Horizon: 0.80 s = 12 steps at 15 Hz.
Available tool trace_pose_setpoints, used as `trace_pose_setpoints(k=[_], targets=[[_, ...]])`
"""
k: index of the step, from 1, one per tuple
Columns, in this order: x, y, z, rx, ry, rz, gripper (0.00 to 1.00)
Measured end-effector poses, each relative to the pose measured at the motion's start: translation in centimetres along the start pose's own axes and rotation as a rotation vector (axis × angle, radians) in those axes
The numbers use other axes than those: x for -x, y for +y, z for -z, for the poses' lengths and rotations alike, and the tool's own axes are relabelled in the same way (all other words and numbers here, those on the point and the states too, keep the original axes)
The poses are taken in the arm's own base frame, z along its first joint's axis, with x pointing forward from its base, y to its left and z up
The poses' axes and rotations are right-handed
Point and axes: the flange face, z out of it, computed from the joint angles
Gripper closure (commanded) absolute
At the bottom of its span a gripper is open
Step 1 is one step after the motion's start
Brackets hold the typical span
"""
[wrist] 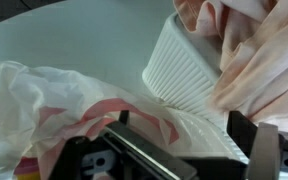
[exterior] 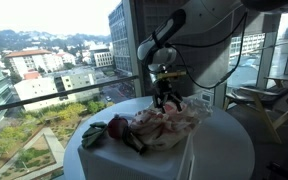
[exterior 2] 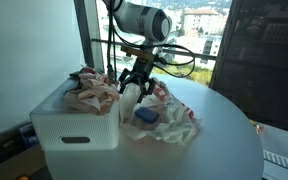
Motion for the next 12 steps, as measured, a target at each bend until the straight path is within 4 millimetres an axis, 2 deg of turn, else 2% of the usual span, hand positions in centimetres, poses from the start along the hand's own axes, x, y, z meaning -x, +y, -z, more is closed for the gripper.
trace_pose_setpoints(k=[7,12], targets=[[-3.2,5.2,-3.5,-0.101,0.042,-0.046,0.0],[-5.4,6.1,-6.0,-0.118,0.105,0.047,0.0]])
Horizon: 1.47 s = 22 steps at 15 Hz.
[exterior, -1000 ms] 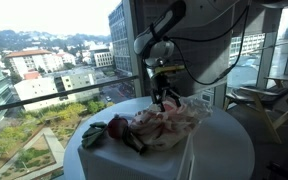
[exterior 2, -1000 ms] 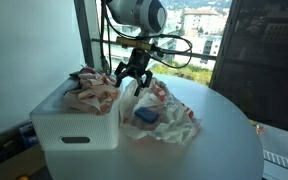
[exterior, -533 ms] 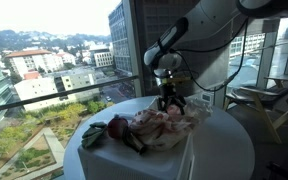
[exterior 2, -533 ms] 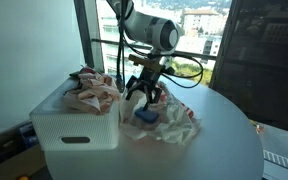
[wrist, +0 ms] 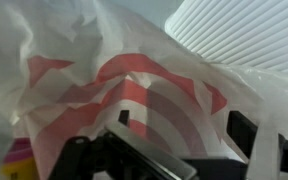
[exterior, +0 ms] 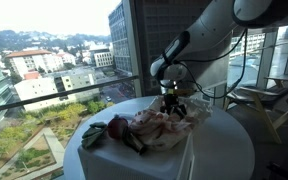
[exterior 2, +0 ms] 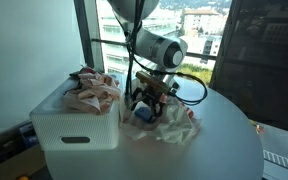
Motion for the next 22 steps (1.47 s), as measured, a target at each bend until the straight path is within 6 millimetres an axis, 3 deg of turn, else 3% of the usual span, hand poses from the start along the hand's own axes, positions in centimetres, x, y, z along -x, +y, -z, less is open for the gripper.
trace_pose_setpoints(k=[4,11,22], targets=[[-0.5,-0.5,-1.0,0.011,0.004,0.076,0.0],[-0.6,-0.4,-0.8,0.033,0.004,0.121,0.0],[-2.9,-1.5,-1.2,0.194,0.027,0.637,0.0]])
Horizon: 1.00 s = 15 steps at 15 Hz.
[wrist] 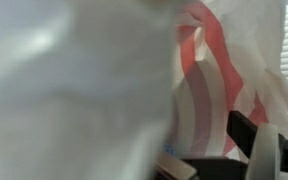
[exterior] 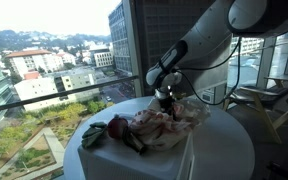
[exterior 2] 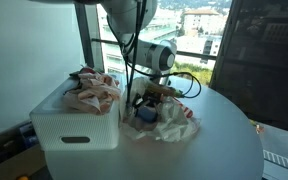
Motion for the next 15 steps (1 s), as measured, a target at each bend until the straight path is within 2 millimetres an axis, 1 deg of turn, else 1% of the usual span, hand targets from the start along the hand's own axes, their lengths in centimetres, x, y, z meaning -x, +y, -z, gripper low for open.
trace_pose_setpoints(k=[3,7,11,14,15], targets=[[-0.9,0.3,0.5,0.11,0.006,0.106,0.0],[-3.2,0.1,1.3,0.223,0.127,0.236,0.0],[-4.8,-0.5,0.5,0.269,0.195,0.341,0.0],[-5.0,-0.5,0.2,0.273,0.203,0.363,0.0],[-5.0,-0.5,0.2,0.272,0.201,0.363,0.25]])
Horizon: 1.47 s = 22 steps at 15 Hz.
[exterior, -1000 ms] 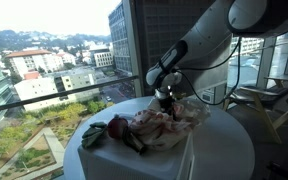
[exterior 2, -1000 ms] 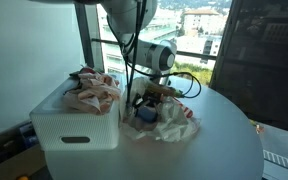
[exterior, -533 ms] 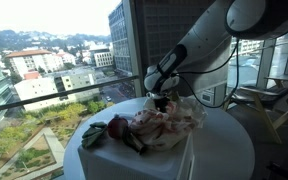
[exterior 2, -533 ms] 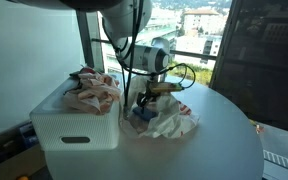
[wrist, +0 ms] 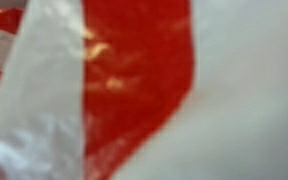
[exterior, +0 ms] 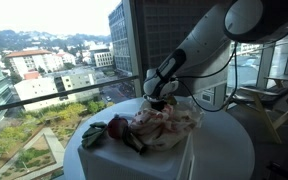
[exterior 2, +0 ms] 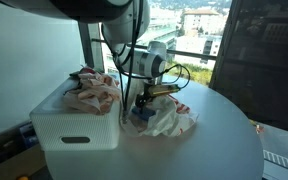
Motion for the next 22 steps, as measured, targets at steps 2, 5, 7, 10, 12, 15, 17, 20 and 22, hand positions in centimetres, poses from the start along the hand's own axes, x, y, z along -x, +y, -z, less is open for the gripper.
trace_pose_setpoints(k=[2,5,7,10,12,15,17,20,22], targets=[[0.0,0.0,0.0,0.0,-0.001,0.0,0.34],[0.1,0.0,0.0,0.001,-0.002,-0.001,0.58],[0.1,0.2,0.1,0.004,-0.001,-0.005,0.72],[0.3,0.7,0.6,0.015,-0.003,-0.048,0.9],[0.7,1.1,1.3,0.018,-0.018,-0.105,0.92],[1.0,1.9,3.0,0.025,-0.045,-0.194,0.91],[1.2,2.0,4.1,0.024,-0.07,-0.253,0.9],[1.5,1.8,5.6,0.005,-0.157,-0.349,0.89],[1.8,1.4,7.2,-0.04,-0.239,-0.413,0.9]])
